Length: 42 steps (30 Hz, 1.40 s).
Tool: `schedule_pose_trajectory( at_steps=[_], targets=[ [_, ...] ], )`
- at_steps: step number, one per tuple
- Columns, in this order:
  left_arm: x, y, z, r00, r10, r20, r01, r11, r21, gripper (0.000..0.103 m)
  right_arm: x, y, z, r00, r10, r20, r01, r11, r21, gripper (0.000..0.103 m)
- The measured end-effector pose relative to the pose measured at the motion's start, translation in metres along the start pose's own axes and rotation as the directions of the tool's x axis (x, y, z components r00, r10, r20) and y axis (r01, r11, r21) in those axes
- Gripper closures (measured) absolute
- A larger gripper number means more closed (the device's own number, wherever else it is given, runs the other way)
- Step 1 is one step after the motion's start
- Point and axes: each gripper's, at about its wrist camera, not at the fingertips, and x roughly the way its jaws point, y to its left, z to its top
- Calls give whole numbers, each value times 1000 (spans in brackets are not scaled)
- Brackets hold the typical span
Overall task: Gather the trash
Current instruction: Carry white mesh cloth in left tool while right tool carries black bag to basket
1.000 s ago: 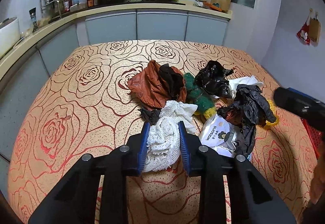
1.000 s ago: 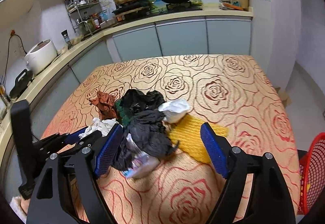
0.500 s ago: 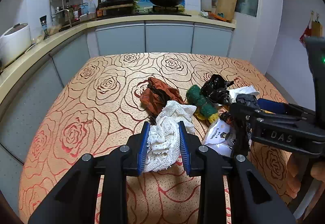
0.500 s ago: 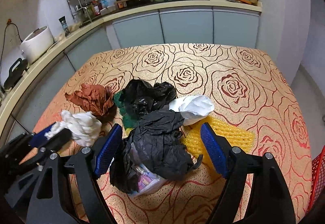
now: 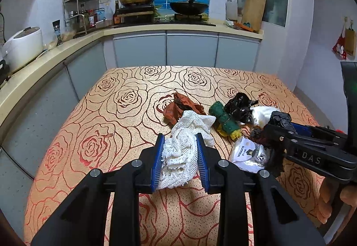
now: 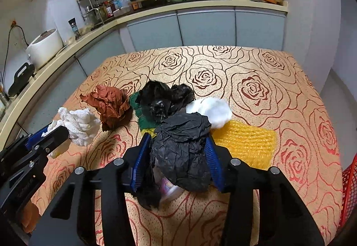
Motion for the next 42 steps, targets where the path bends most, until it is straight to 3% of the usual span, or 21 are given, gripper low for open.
schedule_pose_trajectory(
  at_steps=[15, 42],
  targets=[
    [-38, -10, 13, 996, 21, 90, -23, 1000, 14, 76, -69, -1, 4, 987, -36, 159, 41, 999, -24, 57],
    [-86, -56, 29, 980, -43, 193, 27, 996, 83, 76, -155, -30, -1, 952, -112, 286, 107, 994, 33, 57]
  ],
)
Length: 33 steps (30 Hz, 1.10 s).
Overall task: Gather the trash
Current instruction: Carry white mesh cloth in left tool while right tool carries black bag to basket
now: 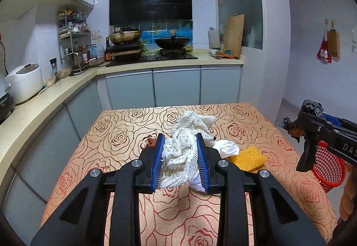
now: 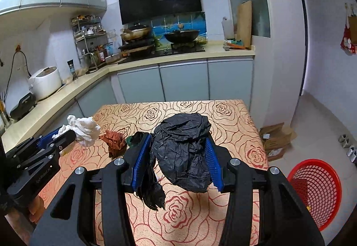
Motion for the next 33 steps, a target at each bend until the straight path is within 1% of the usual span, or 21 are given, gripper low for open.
schedule_pose_trajectory(
  at_steps=[12, 16, 24, 33],
  targets=[
    [-6, -26, 6, 999, -47, 23, 46, 999, 20, 76, -25, -23, -3, 998, -52, 26, 51, 998, 22, 57],
    [-6, -36, 7, 997, -68, 26, 67, 997, 23, 76, -32, -31, -4, 996, -82, 36, 81, 996, 26, 57],
    [-3, -67, 10, 992, -121, 22, 119, 991, 55, 76, -43, -61, -8, 990, -132, 44, 129, 990, 66, 57],
    [-1, -111, 11, 981, -194, 18, 191, 977, 96, 76, -55, -92, -15, 982, -184, 49, 178, 977, 114, 57]
  ],
)
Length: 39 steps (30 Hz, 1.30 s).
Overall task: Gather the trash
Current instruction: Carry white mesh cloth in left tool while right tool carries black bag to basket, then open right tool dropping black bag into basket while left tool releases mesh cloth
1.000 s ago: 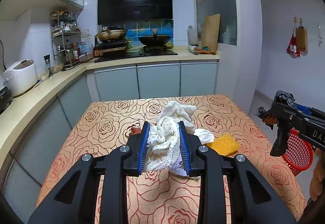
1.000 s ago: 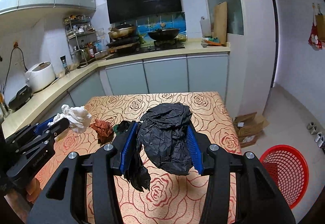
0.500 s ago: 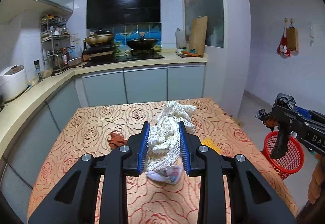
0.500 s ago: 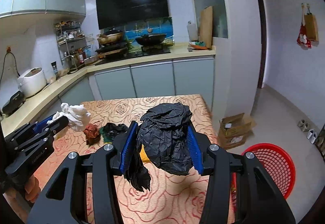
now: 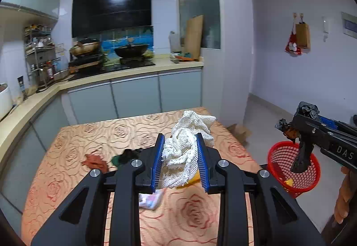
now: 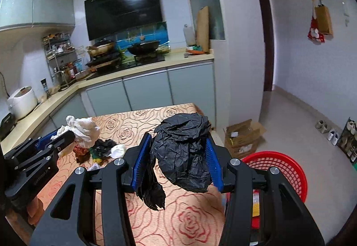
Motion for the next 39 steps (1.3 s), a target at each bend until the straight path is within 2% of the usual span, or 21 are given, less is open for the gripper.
schedule_pose_trajectory(
  at_steps=[13, 22, 31, 39],
  targets=[
    [20, -61, 5, 992, -127, -18, 128, 990, 61, 76, -12, -55, -6, 994, -106, 4, 106, 992, 65, 57],
    [45, -102, 4, 969, -239, -66, 244, 967, 74, 76, -17, -98, -16, 980, -199, -15, 199, 973, 119, 57],
    [81, -161, -2, 921, -355, -161, 373, 921, 107, 76, -10, -133, -34, 960, -271, -67, 278, 949, 148, 57],
    [111, -198, -20, 891, -378, -250, 419, 898, 136, 76, 8, -156, -50, 945, -297, -134, 316, 936, 154, 57]
  ],
)
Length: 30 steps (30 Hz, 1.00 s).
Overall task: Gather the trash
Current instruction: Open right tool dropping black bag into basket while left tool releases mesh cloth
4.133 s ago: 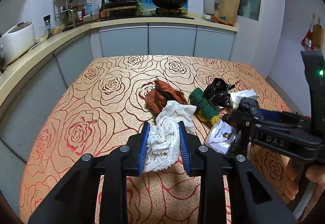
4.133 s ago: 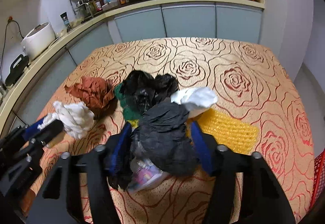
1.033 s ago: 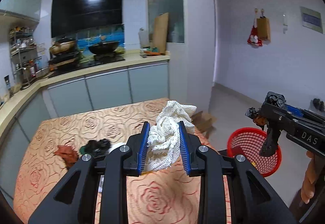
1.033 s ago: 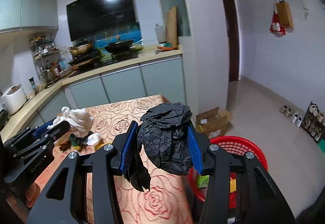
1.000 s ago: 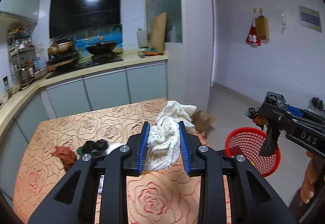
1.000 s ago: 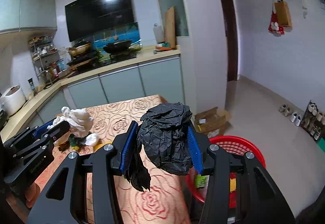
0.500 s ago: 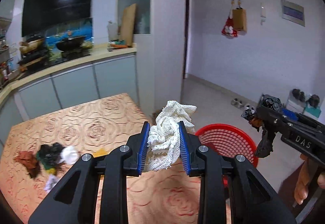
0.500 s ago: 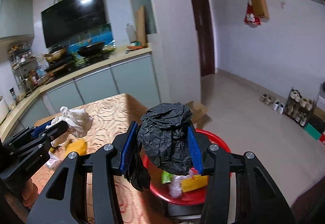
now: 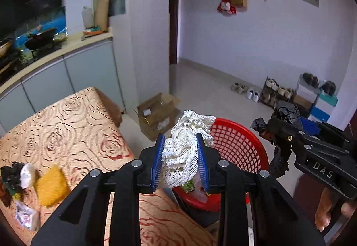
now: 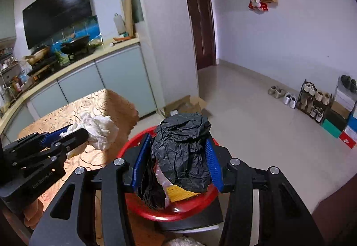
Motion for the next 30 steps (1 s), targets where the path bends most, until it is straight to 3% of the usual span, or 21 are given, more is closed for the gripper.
schedule_pose_trajectory(
  at_steps=[16, 23, 30],
  targets=[
    [50, -9, -7, 992, -48, -116, 48, 999, -5, 74, 59, -14, -14, 985, 26, -169, -23, 999, 22, 53],
    [49, -8, -5, 994, -40, -102, 40, 999, -3, 52, 63, -20, -17, 984, 30, -173, -21, 999, 50, 43],
    [31, 7, -5, 997, -12, -72, 11, 1000, -21, 48, 53, -19, -15, 989, 18, -145, -10, 998, 56, 43]
  ],
)
